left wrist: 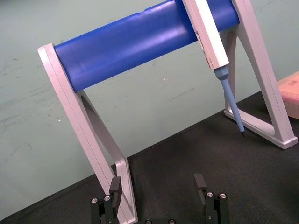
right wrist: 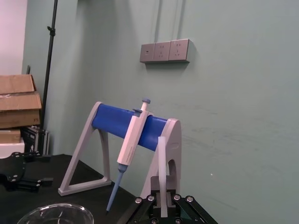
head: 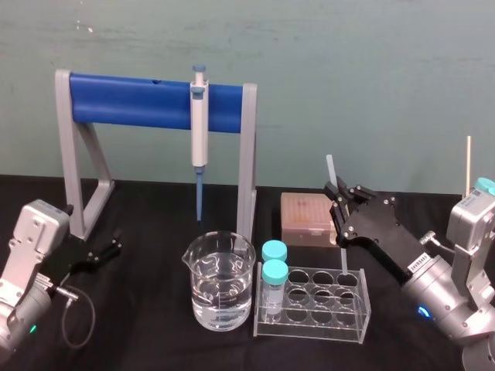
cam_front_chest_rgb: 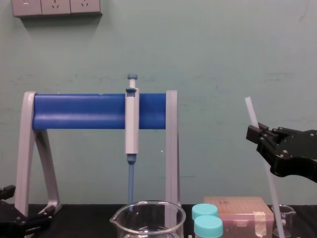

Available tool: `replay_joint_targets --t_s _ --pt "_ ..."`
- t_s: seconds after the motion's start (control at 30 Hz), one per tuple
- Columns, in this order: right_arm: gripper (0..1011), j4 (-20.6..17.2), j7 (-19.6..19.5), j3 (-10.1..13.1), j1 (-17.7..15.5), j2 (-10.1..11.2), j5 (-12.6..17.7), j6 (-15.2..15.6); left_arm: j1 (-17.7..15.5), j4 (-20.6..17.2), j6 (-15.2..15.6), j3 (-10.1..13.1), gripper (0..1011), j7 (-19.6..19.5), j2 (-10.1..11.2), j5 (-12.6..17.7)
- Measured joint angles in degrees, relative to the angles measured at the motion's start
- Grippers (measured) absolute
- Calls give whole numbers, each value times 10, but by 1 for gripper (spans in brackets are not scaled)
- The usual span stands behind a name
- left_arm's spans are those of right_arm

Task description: Pick up the stirring rod with one hand, then place it down.

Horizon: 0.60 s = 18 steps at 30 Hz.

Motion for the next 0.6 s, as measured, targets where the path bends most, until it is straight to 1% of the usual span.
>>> replay_joint_targets --t_s 0.4,0.6 --pt "66 -8 -4 -4 -7 7 2 12 0 0 0 0 1000 0 0 0" --pt "65 -11 -8 -4 -10 8 1 13 0 0 0 0 1000 0 0 0"
